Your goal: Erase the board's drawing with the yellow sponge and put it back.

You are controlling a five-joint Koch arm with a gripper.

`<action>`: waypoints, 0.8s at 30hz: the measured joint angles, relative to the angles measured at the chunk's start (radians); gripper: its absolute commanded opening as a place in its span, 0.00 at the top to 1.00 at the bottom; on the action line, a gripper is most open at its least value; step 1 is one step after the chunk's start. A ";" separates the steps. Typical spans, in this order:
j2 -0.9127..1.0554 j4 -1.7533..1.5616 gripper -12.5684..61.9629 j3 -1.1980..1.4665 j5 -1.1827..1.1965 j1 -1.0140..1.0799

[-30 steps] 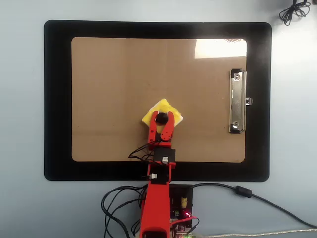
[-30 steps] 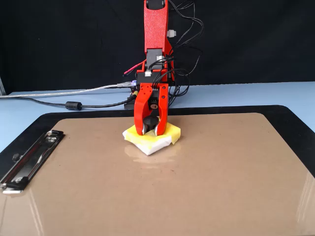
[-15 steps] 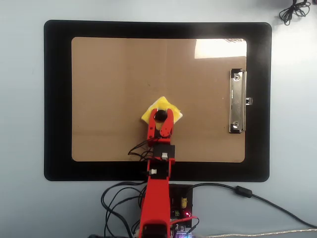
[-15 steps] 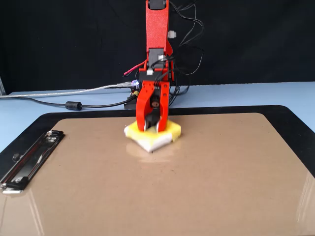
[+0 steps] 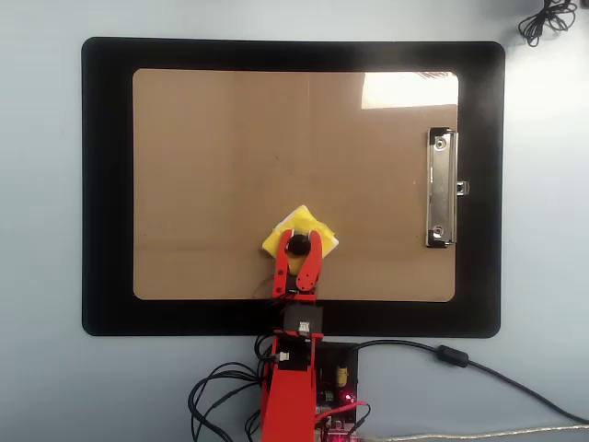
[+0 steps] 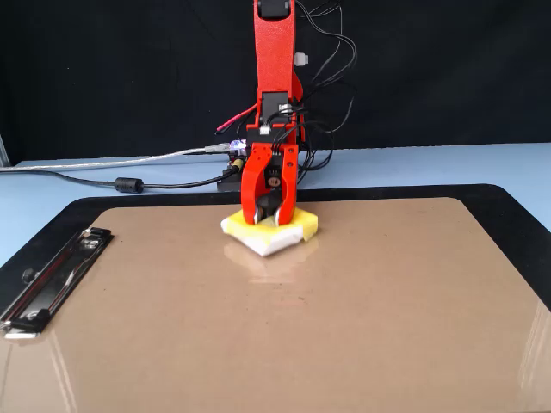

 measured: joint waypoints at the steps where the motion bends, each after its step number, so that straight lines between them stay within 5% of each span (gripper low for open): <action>1: 0.000 0.000 0.94 -0.008 0.000 -0.002; 11: -0.617 -0.031 0.94 -0.673 0.000 0.000; 20: -0.261 -0.106 0.94 -0.170 0.000 -0.006; 24: -0.225 -0.092 0.94 -0.196 0.000 -0.060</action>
